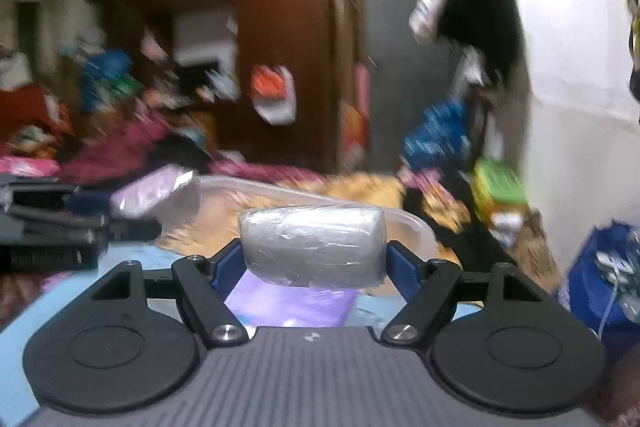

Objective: Organize objects
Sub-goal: 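Carry the roll and purple box over the basket and open both grippers, then grasp the white-and-black plush toy with both grippers and lift it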

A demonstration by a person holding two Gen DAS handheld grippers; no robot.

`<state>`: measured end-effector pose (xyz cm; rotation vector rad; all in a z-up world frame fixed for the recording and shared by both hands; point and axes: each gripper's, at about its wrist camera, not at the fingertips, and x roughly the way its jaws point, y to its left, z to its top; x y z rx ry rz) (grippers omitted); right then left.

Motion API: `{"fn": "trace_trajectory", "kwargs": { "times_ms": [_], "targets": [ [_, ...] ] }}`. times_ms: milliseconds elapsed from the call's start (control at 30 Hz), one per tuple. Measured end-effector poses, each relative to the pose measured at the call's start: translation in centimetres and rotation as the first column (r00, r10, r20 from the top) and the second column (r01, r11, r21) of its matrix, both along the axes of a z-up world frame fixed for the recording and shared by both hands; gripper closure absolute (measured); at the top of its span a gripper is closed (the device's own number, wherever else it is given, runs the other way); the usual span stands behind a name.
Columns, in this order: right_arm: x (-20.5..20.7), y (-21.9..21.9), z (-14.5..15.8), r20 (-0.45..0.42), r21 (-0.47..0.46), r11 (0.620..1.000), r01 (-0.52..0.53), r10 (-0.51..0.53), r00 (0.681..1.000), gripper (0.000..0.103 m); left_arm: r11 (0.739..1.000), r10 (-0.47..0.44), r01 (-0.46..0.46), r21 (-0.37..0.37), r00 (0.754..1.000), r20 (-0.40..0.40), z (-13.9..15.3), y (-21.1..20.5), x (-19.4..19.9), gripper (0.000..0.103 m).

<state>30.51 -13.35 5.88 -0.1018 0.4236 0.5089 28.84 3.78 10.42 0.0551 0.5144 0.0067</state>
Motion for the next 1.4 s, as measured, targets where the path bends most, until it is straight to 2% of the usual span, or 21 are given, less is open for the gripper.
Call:
{"fn": "trace_trajectory", "kwargs": {
  "times_ms": [67,200,400,533,600,667,733,767,833,933,1000,1067,1167,1300,1400],
  "targets": [
    [2.5,1.1,-0.7,-0.093,-0.035,0.999,0.007,-0.010,0.996,0.025,1.000,0.015,-0.017,-0.020,0.995,-0.099,-0.6,0.1,3.1,0.056],
    [5.4,2.4,-2.1,-0.174,-0.059,0.997,0.044,-0.054,0.983,0.025,0.998,0.045,-0.051,-0.024,0.976,-0.214,-1.9,1.1,6.2,0.056],
    [6.2,3.0,-2.5,-0.195,-0.072,0.996,0.059,-0.073,0.978,0.025,0.996,0.046,-0.062,-0.060,0.969,-0.244,-4.2,2.9,6.6,0.056],
    [6.1,3.0,-2.5,-0.215,-0.083,0.996,0.036,-0.054,0.975,0.024,0.996,0.039,-0.055,-0.067,0.975,-0.221,-4.3,3.3,6.1,0.053],
    [6.0,2.7,-2.5,-0.218,-0.077,0.997,0.032,-0.049,0.975,0.023,0.996,0.019,-0.036,-0.077,0.979,-0.203,-4.0,2.9,6.2,0.039],
    [5.8,2.2,-2.1,-0.203,-0.060,0.997,0.037,-0.049,0.978,0.017,0.997,0.021,-0.033,-0.067,0.986,-0.163,-3.6,2.6,5.5,0.038],
    [4.8,1.6,-1.3,-0.153,-0.041,0.998,0.040,-0.046,0.987,0.006,0.998,0.035,-0.041,-0.052,0.993,-0.112,-3.0,2.4,4.1,0.028],
    [4.1,1.3,-0.9,-0.124,-0.032,0.999,0.043,-0.047,0.991,0.004,0.998,0.045,-0.048,-0.039,0.997,-0.069,-2.5,2.4,2.9,0.023],
    [2.1,0.1,0.0,-0.057,0.004,0.999,0.042,-0.041,0.998,0.000,0.999,0.049,-0.049,-0.015,0.999,0.005,-1.8,2.3,0.4,0.023],
    [-1.9,-2.8,0.1,0.013,0.105,0.994,-0.011,0.010,1.000,0.000,1.000,0.025,-0.023,-0.018,0.995,0.097,-1.7,2.5,-5.2,0.018],
    [-4.9,-5.0,-1.1,0.052,0.143,0.989,-0.049,0.042,0.998,0.000,0.999,-0.003,0.008,-0.034,0.991,0.137,-2.6,2.8,-8.7,0.016],
    [-7.9,-6.8,-3.6,0.069,0.160,0.985,-0.062,0.052,0.996,0.000,0.998,-0.028,0.036,-0.045,0.987,0.159,-4.3,3.1,-12.2,0.015],
    [-11.4,-8.9,-8.1,0.048,0.194,0.978,-0.071,0.063,0.997,0.000,0.996,-0.025,0.039,-0.075,0.984,0.178,-7.3,3.4,-16.1,0.015],
    [-14.0,-9.9,-12.0,0.019,0.233,0.968,-0.094,0.092,0.996,0.000,0.995,-0.003,0.019,-0.101,0.988,0.154,-10.7,4.1,-17.7,0.015],
    [-13.8,-9.0,-11.8,0.040,0.189,0.976,-0.109,0.103,0.994,0.000,0.996,0.008,0.005,-0.086,0.990,0.142,-11.6,4.3,-17.8,0.015]
  ]
}}
